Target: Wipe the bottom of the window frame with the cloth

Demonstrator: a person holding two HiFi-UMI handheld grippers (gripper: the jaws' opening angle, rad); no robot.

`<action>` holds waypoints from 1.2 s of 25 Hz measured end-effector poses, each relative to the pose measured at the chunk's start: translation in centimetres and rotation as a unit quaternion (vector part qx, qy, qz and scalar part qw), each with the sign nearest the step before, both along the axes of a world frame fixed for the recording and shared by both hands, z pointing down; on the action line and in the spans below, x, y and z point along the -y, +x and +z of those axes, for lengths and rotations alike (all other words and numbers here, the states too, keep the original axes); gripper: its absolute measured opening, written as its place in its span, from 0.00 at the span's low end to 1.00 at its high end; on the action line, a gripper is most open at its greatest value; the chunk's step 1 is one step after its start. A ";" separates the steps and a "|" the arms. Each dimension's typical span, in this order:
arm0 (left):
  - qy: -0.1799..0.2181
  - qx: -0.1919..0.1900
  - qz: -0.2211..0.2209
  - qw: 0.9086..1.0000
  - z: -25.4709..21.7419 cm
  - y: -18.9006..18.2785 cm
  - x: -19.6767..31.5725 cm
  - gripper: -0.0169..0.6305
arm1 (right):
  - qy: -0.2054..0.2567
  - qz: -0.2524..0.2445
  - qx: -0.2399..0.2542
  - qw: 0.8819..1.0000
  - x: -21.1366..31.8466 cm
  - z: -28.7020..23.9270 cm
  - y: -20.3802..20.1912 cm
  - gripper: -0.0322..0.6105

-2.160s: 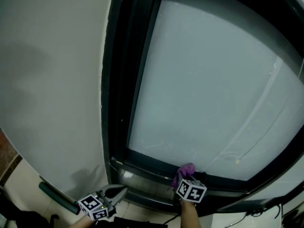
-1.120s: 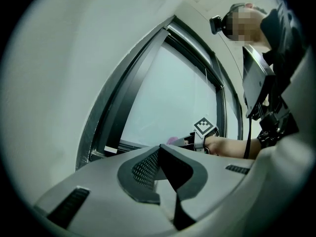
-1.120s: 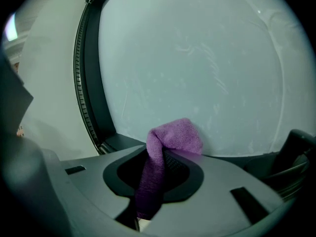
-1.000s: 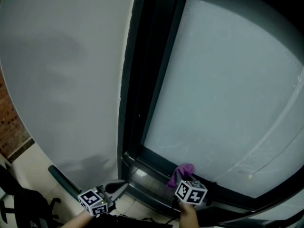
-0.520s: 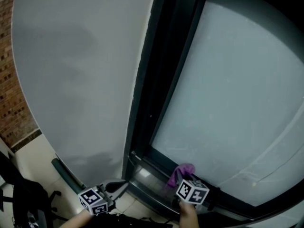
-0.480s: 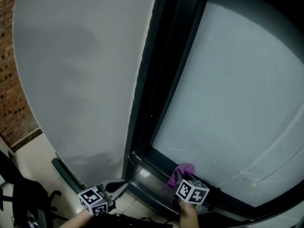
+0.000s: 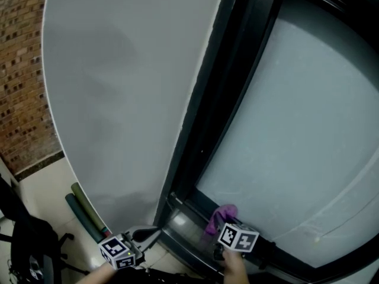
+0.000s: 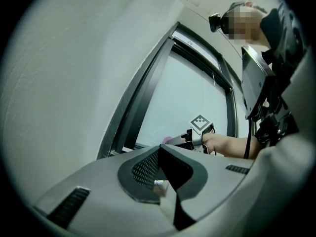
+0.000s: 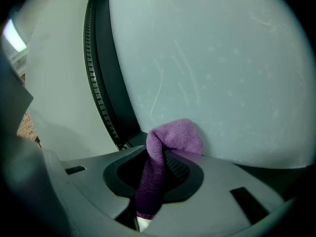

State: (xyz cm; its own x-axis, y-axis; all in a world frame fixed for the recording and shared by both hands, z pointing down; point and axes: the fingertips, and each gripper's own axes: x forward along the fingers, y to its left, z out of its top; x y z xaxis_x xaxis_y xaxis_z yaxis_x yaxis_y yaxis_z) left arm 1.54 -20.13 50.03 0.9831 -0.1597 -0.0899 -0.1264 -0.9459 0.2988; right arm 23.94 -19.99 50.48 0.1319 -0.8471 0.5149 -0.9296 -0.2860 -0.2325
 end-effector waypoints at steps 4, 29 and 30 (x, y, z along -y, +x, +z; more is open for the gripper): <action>0.008 0.000 -0.013 1.000 0.0 -0.8 0.7 0.03 | 0.000 -0.013 0.004 1.000 1.3 0.0 -0.7 0.18; 0.028 -0.001 -0.132 0.991 -1.5 -6.3 3.5 0.03 | -0.042 -0.123 -0.033 0.991 8.9 0.7 -3.9 0.18; 0.027 0.000 -0.135 0.990 -1.3 -6.6 3.5 0.03 | -0.043 -0.127 -0.037 0.990 9.2 0.7 -4.2 0.18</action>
